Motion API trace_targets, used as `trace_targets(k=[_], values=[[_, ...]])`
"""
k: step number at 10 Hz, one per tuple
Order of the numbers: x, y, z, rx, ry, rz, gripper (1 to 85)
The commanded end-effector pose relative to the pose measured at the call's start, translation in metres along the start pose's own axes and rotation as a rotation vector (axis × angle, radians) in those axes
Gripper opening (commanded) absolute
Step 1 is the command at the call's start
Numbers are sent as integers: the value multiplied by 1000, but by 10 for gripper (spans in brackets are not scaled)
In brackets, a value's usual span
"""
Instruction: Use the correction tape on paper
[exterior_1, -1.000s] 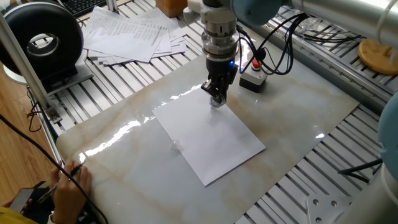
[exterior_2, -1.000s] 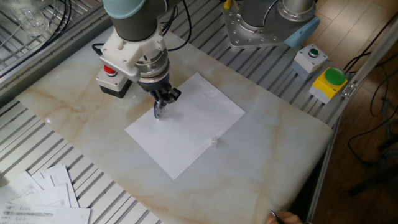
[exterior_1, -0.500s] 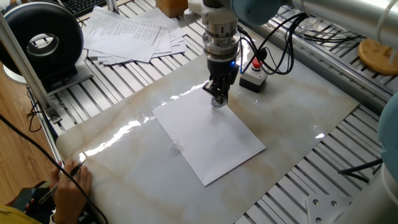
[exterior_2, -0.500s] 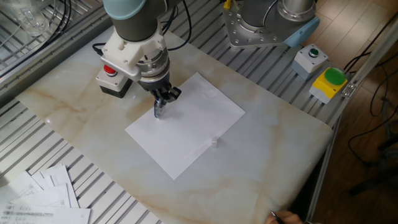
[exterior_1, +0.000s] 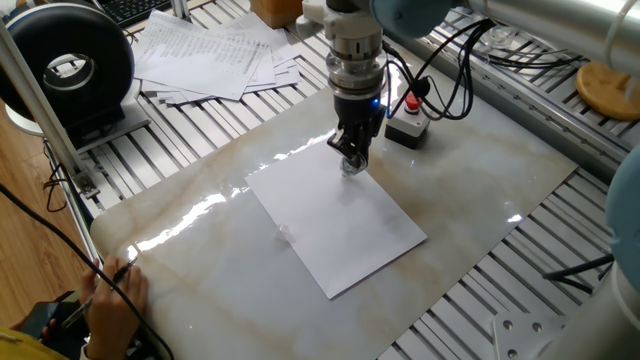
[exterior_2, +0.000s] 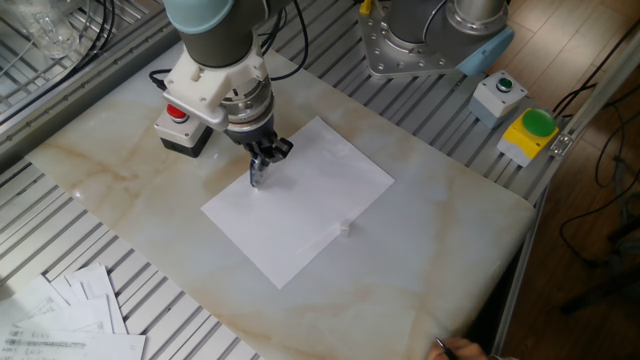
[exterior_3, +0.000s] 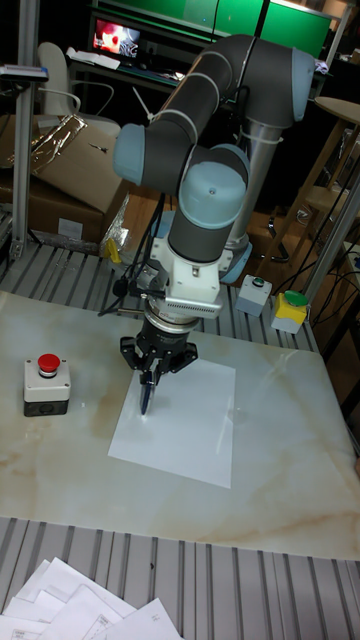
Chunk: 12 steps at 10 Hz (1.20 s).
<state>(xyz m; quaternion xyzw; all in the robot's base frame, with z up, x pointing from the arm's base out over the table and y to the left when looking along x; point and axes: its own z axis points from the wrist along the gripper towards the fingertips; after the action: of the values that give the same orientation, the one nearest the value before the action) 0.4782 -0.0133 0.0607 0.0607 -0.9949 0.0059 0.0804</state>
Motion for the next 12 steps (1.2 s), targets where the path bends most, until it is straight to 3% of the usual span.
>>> trace_targets(k=[1,6,10,12], values=[[3,1,-1,-10,11,-1,10],[3,2,-8,6,28,5,10],[-28,19,-29,19,-21,53,10],[-48,29,-34,2,-84,60,10]])
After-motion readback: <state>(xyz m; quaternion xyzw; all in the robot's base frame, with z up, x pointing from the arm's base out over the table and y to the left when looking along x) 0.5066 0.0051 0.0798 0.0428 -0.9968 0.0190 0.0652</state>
